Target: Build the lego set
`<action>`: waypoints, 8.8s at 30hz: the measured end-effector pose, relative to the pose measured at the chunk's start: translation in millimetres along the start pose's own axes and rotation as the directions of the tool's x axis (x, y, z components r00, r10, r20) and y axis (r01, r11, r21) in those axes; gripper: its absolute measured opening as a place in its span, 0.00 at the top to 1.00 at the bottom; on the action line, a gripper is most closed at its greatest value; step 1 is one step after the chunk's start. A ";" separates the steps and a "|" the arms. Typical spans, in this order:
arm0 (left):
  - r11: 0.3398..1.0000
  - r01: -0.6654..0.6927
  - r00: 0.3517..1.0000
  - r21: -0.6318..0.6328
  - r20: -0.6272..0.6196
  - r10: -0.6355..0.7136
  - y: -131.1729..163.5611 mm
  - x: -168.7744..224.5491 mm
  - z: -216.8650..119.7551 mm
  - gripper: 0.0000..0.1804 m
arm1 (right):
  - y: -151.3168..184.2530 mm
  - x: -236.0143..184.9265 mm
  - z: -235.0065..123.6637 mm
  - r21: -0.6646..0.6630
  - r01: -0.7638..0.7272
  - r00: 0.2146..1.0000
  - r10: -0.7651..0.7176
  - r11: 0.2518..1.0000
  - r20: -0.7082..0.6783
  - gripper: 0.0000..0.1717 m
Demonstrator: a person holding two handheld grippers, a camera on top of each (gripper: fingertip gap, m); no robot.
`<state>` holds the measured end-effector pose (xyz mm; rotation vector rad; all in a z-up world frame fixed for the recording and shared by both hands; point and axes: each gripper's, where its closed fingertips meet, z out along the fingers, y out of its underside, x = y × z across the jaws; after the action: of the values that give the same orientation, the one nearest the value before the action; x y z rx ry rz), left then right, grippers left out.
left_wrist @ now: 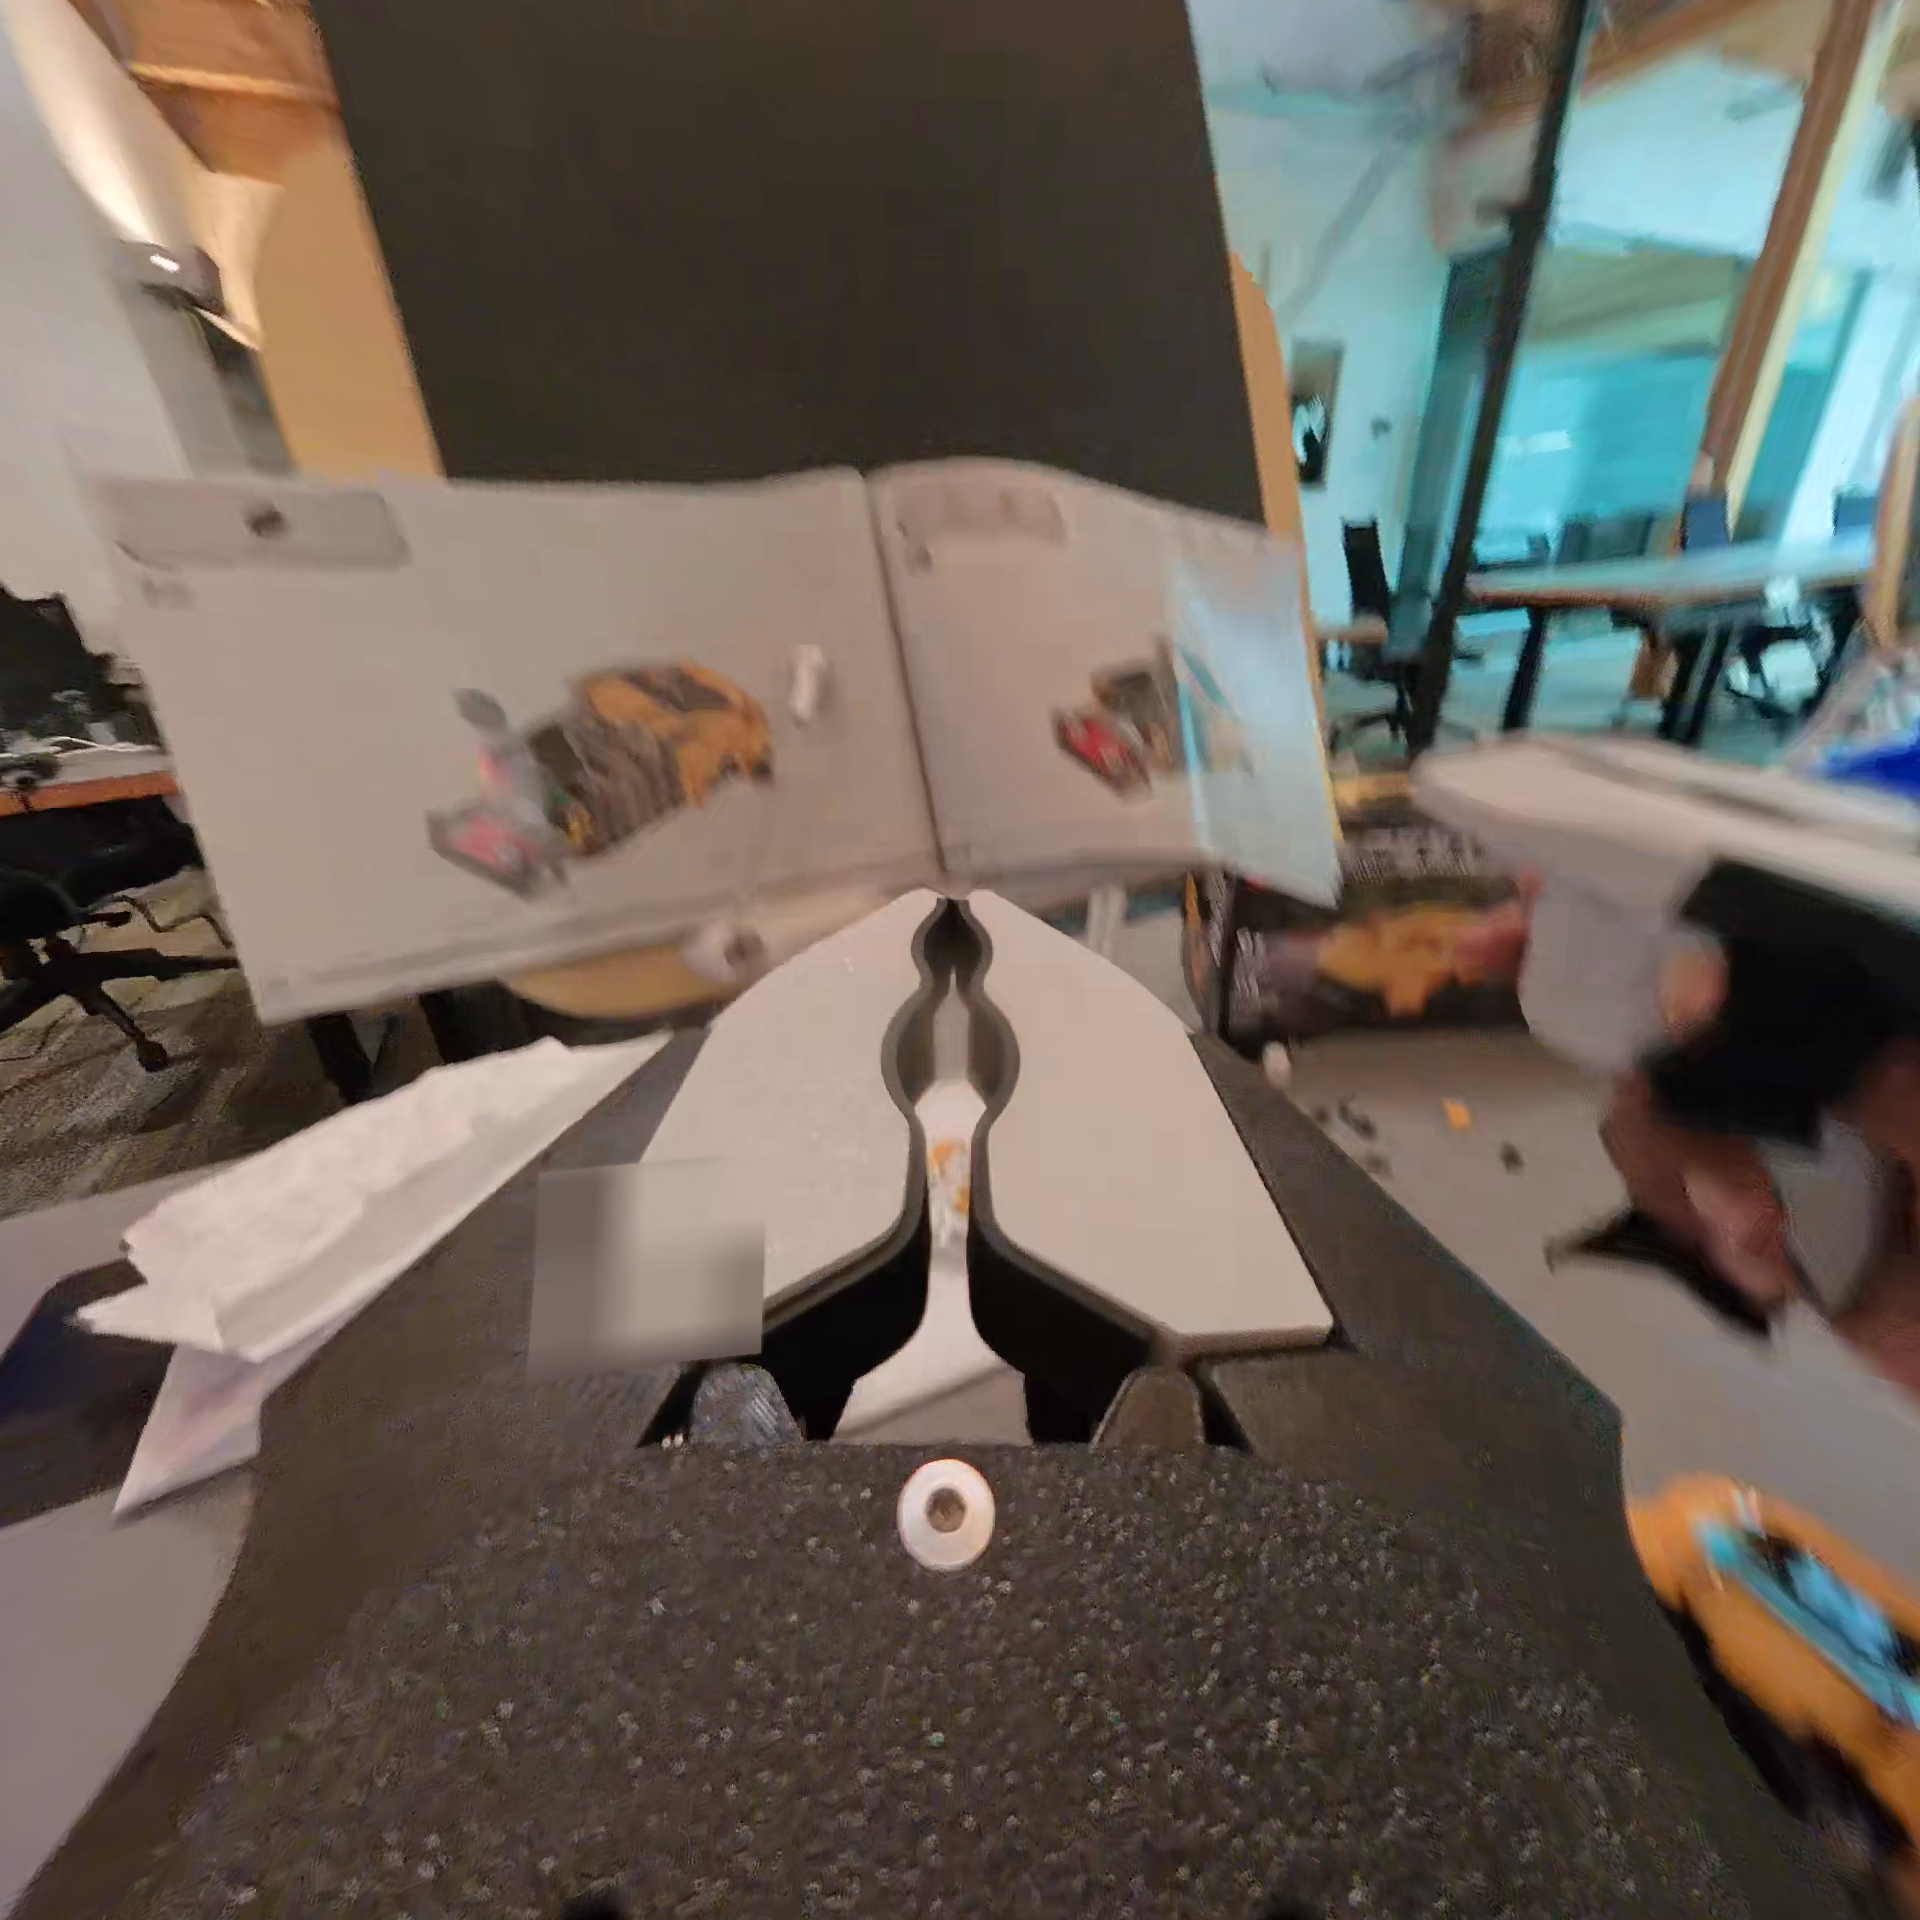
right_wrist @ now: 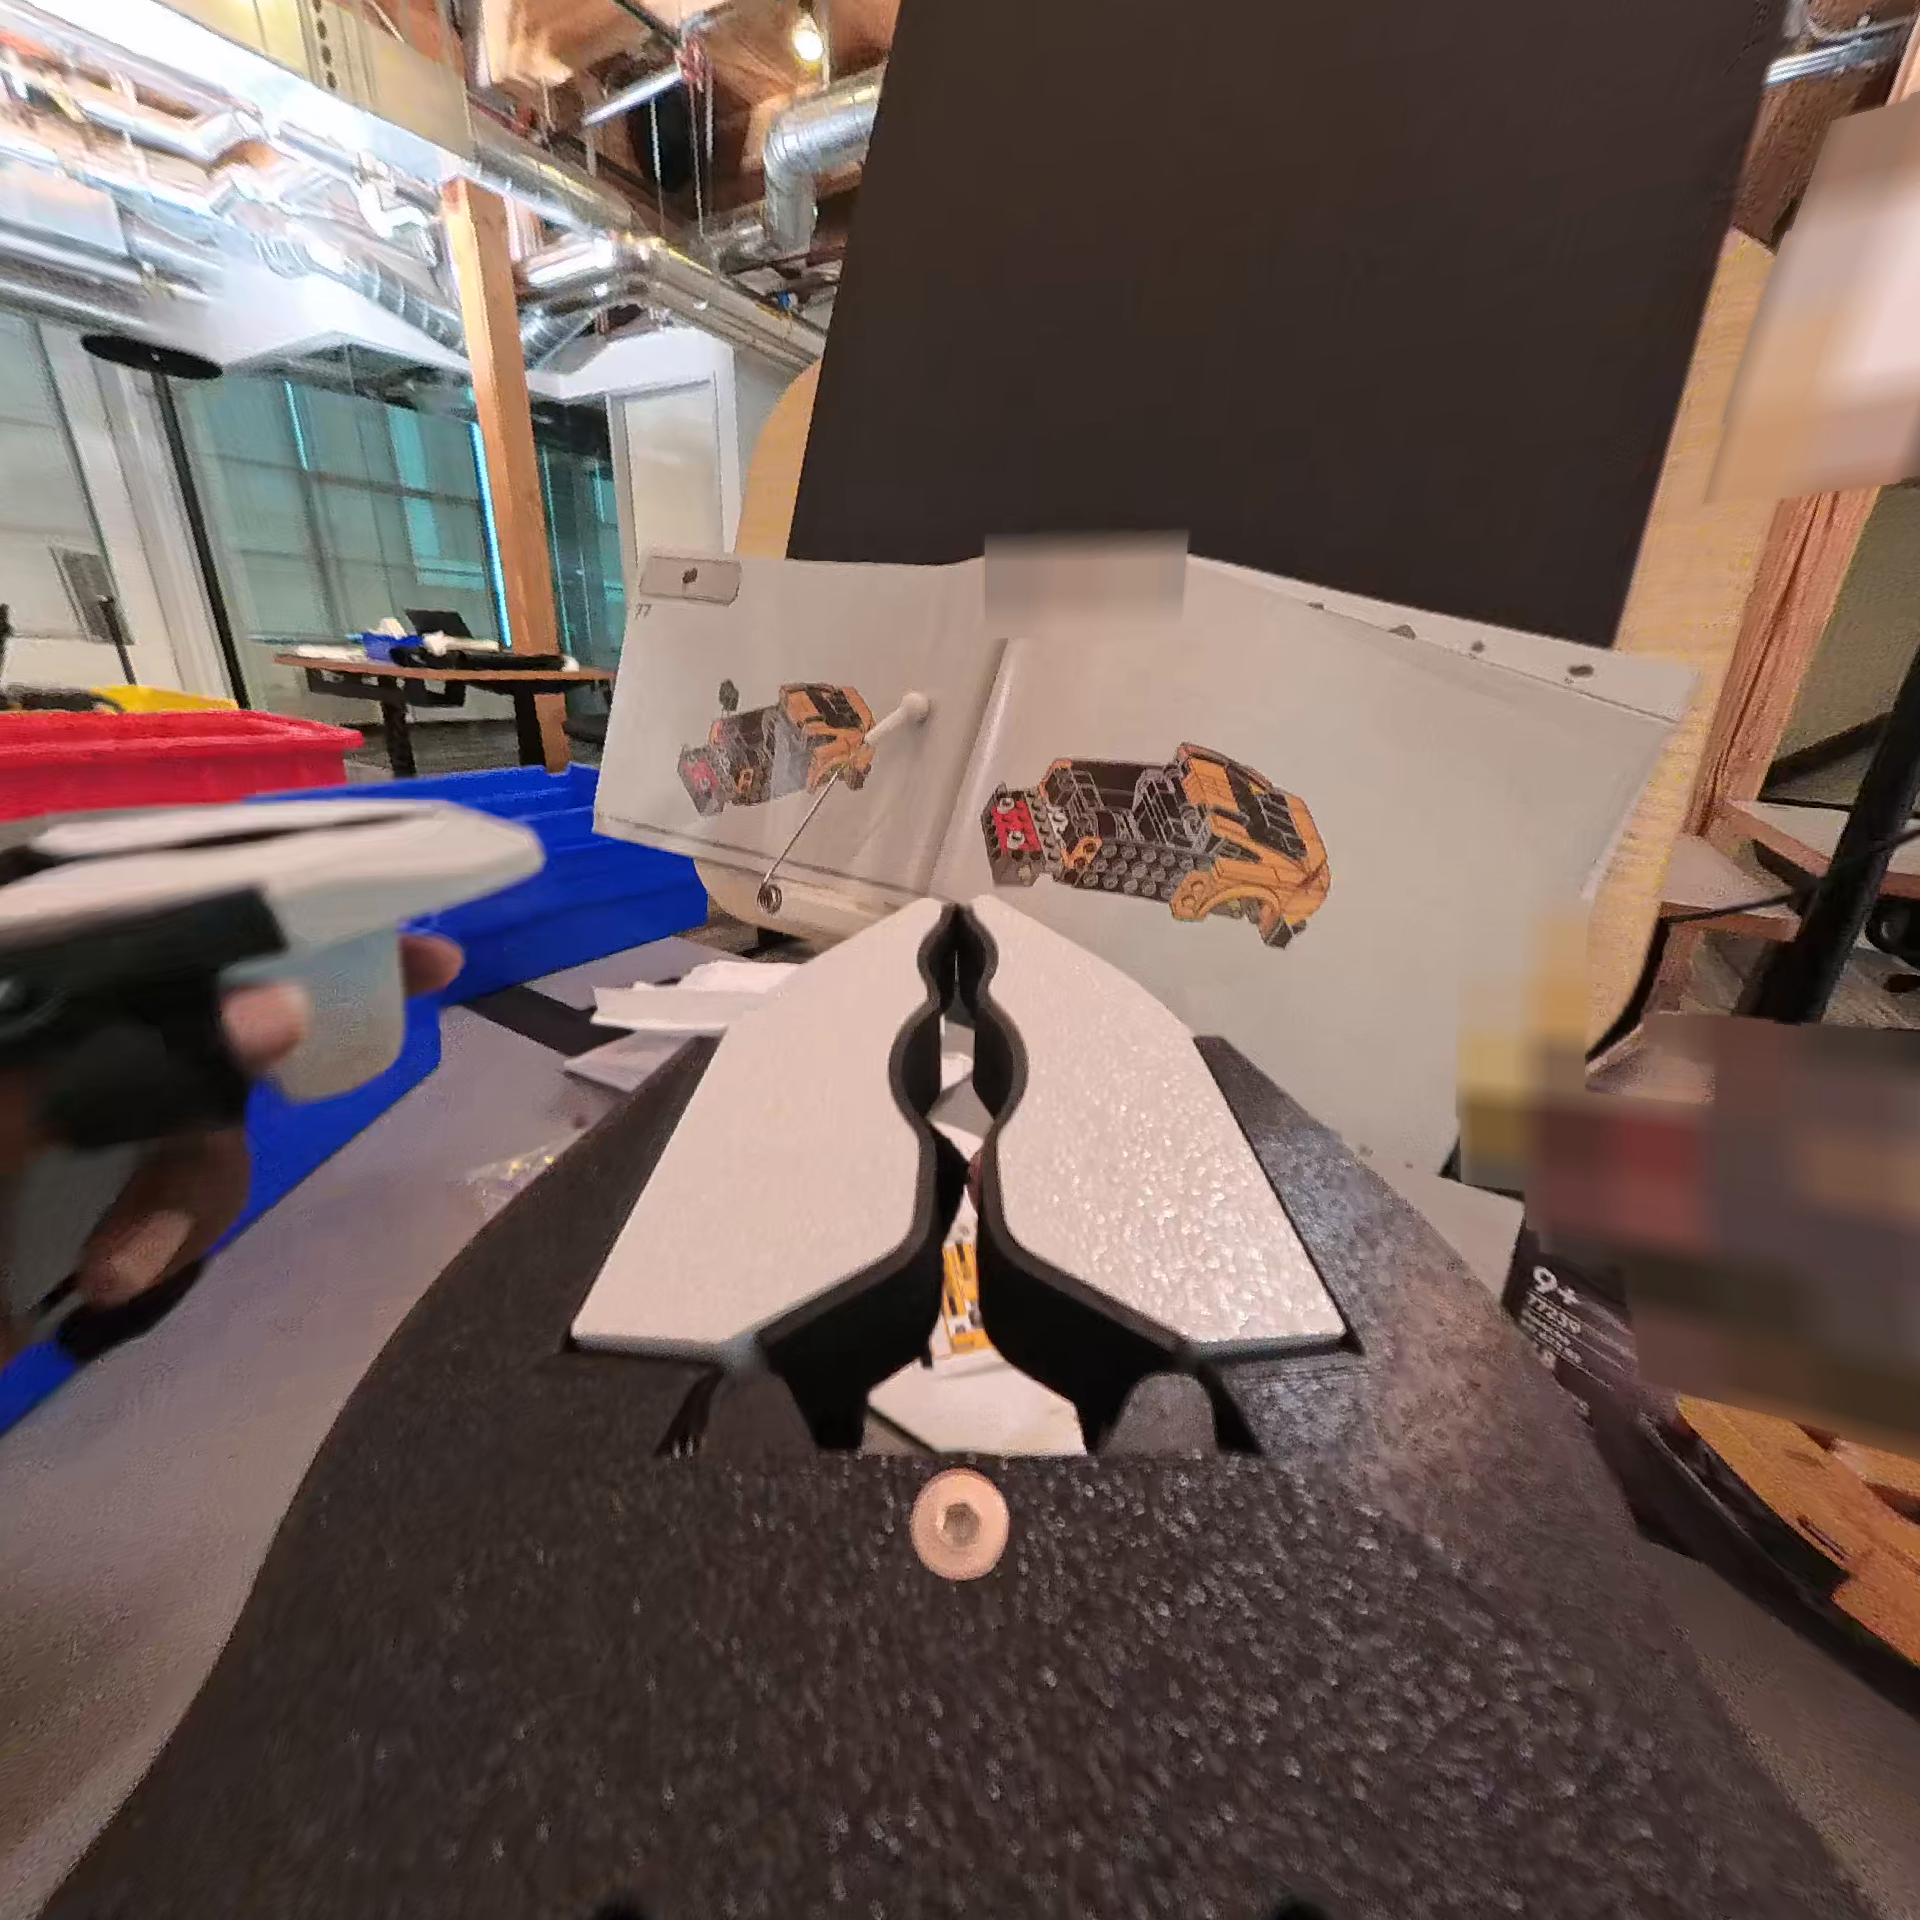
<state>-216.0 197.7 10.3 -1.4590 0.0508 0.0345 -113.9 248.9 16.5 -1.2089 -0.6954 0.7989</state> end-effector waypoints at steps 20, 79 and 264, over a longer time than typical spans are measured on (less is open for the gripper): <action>0.998 0.000 0.961 0.062 0.278 -0.018 -50.8 -123.1 24.0 1.00 | 0.0 -17.3 -17.4 0.051 0.021 0.995 -0.026 0.998 0.093 1.00; -0.235 -0.105 0.992 -0.966 -0.118 0.041 197.4 -304.3 -240.6 0.84 | 52.9 57.8 -121.5 -0.229 0.088 0.995 -0.096 0.969 -0.024 1.00; 0.620 -0.400 0.740 -0.675 -0.637 -0.217 177.6 154.2 -132.1 0.79 | 146.6 -28.2 -142.9 -0.476 0.435 0.836 -0.148 0.764 0.528 0.93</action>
<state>-73.5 85.0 -189.1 -2.3072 0.8281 -0.4564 -35.6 173.0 -159.0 -1.4046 -1.5894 0.6119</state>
